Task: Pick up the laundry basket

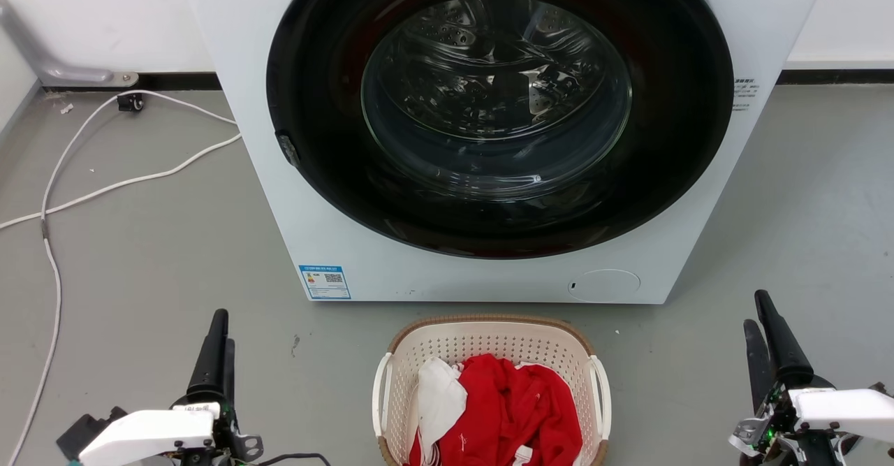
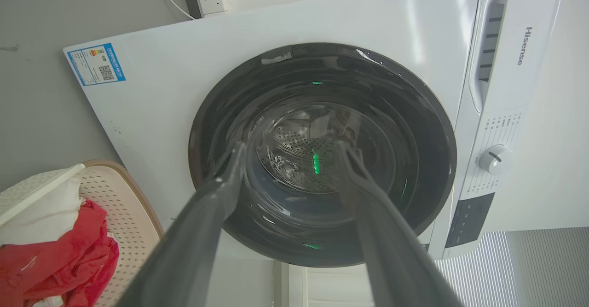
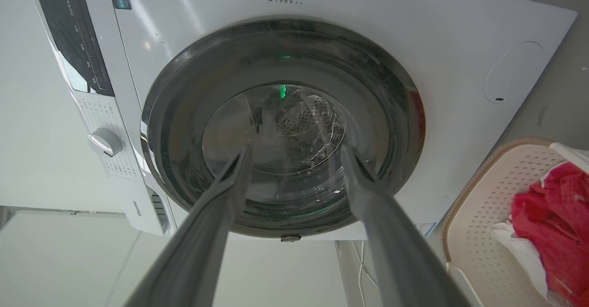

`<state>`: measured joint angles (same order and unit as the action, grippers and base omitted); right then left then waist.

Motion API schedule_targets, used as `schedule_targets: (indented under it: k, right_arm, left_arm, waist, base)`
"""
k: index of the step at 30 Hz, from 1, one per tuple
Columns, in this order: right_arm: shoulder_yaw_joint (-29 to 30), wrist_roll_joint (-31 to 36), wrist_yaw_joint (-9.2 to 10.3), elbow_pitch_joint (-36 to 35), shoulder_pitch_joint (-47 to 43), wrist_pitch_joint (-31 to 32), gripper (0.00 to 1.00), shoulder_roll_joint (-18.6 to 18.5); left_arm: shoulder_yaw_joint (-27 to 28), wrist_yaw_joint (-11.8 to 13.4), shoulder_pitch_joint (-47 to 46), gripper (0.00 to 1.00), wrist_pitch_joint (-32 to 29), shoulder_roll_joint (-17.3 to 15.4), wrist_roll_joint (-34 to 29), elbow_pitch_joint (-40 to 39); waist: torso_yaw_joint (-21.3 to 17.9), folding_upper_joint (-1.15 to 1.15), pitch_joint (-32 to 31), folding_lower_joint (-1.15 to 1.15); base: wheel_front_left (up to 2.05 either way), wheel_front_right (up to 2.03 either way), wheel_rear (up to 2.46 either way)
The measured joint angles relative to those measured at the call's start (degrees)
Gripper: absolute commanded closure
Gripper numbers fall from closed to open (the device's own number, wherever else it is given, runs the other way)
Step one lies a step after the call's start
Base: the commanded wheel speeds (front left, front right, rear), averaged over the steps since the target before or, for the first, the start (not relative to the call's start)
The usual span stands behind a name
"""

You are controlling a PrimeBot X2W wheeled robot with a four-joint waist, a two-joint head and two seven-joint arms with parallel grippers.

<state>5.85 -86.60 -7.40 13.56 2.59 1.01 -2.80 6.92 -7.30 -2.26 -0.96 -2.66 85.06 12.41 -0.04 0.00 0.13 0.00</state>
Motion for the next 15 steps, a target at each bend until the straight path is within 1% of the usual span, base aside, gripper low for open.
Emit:
schedule_targets:
  k: [9, 15]
  right_arm:
    - [1.9, 10.9, 0.0, -2.1, 0.0, -2.0, 0.0, 0.0]
    - [1.9, 20.0, 0.0, -6.1, 0.0, -3.3, 0.0, 0.0]
  left_arm:
    - [1.9, 0.5, 0.5, 0.0, 2.1, 0.0, -6.5, -2.3]
    - [2.9, 1.9, 0.6, 0.0, 3.4, 0.0, -14.5, -6.9]
  waist:
    - [0.1, 0.0, 0.0, 0.0]
    - [0.1, 0.0, 0.0, 0.0]
  base:
    - [0.0, 0.0, 0.0]
    - [0.0, 0.0, 0.0]
